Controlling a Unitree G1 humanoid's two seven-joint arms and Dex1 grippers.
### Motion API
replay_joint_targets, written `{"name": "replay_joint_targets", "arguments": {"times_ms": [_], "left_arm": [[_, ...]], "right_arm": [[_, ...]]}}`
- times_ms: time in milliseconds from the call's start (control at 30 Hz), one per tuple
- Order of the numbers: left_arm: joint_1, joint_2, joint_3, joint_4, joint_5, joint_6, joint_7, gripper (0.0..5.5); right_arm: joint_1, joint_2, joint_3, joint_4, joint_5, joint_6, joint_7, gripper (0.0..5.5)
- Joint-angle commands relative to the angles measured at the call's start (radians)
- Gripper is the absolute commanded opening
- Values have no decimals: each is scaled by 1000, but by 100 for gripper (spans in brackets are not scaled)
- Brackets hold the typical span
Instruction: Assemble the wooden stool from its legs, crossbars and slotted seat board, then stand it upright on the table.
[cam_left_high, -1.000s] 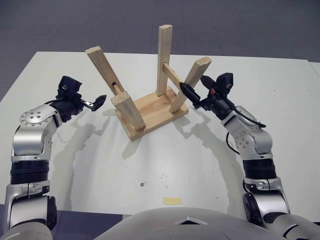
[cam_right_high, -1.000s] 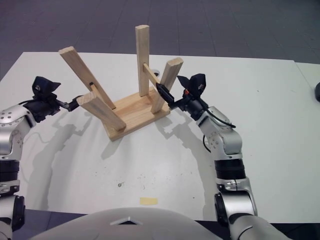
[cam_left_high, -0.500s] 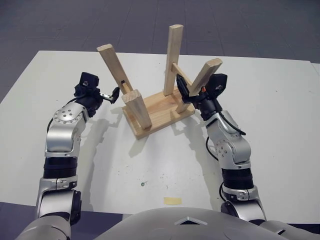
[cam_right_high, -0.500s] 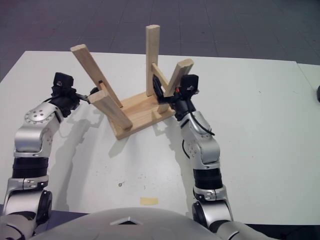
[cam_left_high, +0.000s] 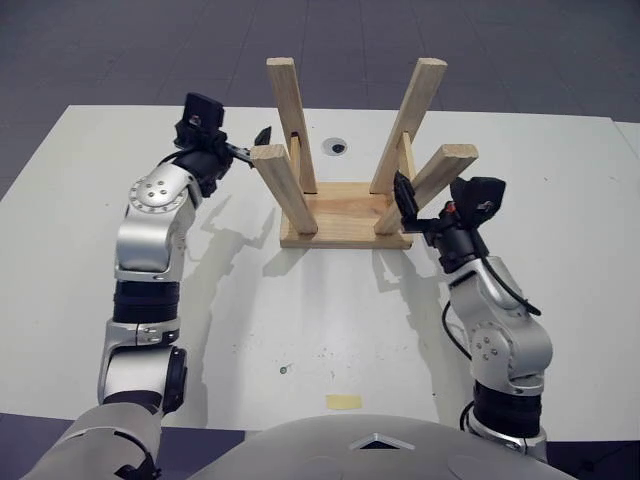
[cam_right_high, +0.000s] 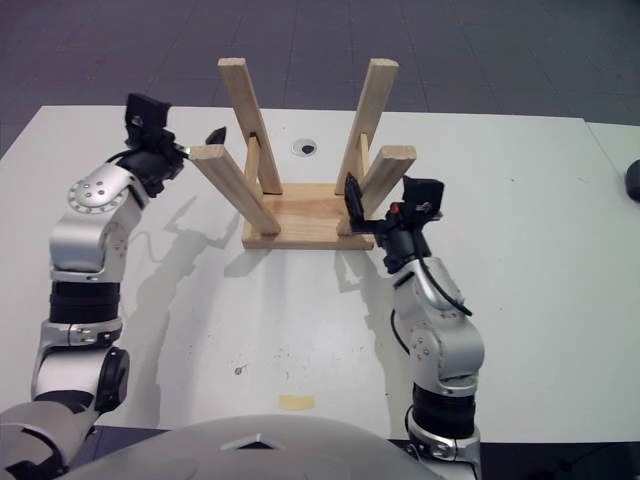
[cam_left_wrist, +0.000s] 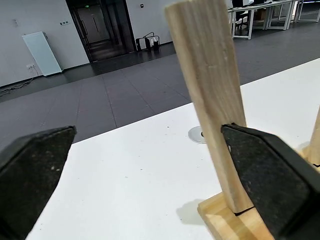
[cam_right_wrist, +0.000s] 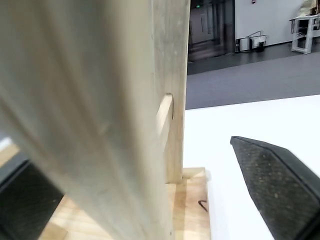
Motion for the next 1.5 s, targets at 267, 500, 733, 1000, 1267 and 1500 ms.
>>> {"name": "replay_joint_targets", "arguments": {"times_ms": [267,500,733,1000,1267,1500], "left_arm": [[219,395,14,33,-106,-112,-651,539],[64,277,-203,95,-86,-116,-788,518],[-83,141,-254,261,-85,-120,-796,519],[-99,87,-267,366,-95,-95,-852,392],[-88,82,-274,340,-126,-7,-923,256],[-53,93,-247,275,-163,78,-912,170]], "right_arm": [[106,-551,-151,158,134,-66,706,540],[-50,-492,22,475,7,-217,822,540],[-182,-430,88,724,-85,-367,865,540],[-338,-370,138,903,-117,-423,932,510],[-294,-398,143,872,-88,-318,1017,380],[-210,-445,136,716,9,-102,1060,272]]}}
